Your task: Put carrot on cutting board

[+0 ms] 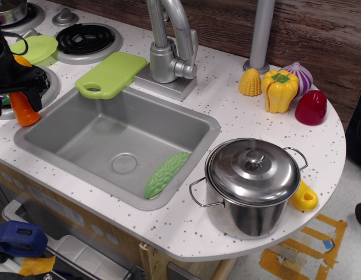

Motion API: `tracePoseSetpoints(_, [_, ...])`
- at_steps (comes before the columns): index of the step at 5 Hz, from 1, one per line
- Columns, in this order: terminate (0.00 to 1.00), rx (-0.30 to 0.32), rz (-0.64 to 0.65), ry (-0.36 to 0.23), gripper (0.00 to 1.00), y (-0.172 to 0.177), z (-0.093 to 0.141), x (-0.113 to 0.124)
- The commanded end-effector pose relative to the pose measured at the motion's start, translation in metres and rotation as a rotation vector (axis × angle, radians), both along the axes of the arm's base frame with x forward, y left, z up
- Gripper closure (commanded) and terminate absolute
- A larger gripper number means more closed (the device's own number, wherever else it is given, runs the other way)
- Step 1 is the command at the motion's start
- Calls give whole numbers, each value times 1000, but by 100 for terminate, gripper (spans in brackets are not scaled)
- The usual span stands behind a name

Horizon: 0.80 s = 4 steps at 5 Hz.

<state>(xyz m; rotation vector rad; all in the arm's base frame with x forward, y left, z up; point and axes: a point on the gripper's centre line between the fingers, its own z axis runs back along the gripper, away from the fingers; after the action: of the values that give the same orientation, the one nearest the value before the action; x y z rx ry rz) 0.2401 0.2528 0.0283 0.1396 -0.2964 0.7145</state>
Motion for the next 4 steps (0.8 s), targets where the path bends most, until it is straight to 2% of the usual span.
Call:
tracePoseSetpoints(1, [0, 20, 13, -40, 0, 10, -3, 1])
tracePoseSetpoints(2, [0, 11, 38, -30, 0, 10, -11, 4])
tracePoseSetpoints(3, [0, 11, 50, -28, 100, 5, -7, 7])
tracePoseSetpoints(4, [0, 94, 11, -66, 100, -11, 13, 7])
